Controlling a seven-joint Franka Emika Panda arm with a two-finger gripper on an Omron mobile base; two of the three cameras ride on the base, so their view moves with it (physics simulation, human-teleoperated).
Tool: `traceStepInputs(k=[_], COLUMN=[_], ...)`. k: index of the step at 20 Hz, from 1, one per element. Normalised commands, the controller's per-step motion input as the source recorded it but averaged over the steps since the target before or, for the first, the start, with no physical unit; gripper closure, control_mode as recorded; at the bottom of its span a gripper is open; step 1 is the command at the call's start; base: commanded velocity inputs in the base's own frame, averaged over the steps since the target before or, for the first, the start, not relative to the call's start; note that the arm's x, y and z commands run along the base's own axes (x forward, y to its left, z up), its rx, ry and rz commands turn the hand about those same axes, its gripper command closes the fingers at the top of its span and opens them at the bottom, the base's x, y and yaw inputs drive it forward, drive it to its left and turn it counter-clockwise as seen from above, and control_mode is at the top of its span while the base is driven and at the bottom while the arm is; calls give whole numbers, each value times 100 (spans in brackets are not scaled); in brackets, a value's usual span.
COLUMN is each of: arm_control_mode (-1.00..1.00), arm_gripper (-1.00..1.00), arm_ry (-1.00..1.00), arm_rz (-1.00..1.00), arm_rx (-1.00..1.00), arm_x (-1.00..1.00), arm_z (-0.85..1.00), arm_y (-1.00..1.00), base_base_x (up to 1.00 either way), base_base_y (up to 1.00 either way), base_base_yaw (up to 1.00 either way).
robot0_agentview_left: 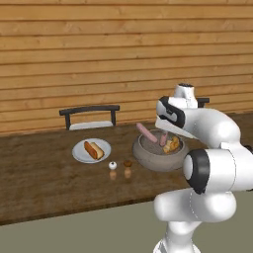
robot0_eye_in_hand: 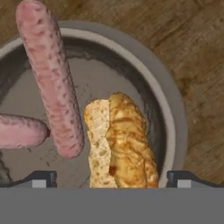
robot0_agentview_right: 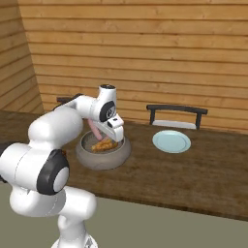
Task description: Place one bun and one sausage from the bowl on each plate.
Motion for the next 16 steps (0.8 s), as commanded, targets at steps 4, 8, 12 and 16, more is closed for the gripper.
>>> traceStepInputs(k=[4,8,12,16], arm_control_mode=[-100,-100,-100,-100], arm_gripper=[-100,-100,-100,-100], arm_ry=[2,0,0,-1], arm_rz=[0,0,0,0], arm_rx=[5,7,1,2], arm_x=[-13,-31,-6,0], arm_z=[-24,-16,-28,-10], arm_y=[-7,-23,0,19], base_base_x=[0,0,0,0], base_base_y=[0,0,0,0], base_base_yaw=[0,0,0,0])
